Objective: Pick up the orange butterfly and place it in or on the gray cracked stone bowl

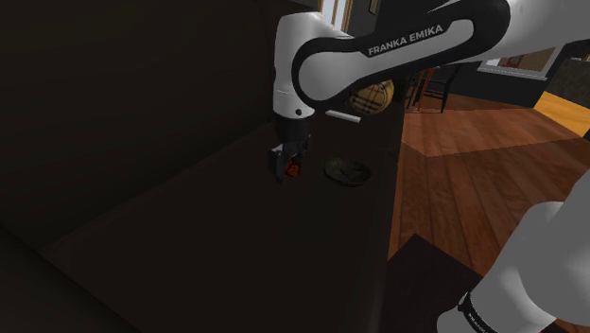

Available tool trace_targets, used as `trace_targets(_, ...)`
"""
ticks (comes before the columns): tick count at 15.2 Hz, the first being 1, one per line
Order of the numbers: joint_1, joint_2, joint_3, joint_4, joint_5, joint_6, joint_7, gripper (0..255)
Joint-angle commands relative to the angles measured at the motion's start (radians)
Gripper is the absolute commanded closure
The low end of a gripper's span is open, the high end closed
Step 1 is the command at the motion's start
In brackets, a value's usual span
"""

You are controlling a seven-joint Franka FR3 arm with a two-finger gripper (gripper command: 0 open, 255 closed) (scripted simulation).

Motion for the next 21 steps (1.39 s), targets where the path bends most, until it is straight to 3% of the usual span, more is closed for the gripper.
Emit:
trace_targets(1, -0.024, -0.035, -0.030, -0.039, 0.007, 0.006, -0.059, 255)
trace_targets(11, -0.130, -0.117, -0.177, -0.142, -0.004, 0.031, -0.309, 255)
trace_targets(21, -0.238, -0.097, -0.326, -0.133, -0.037, 0.048, -0.547, 255)
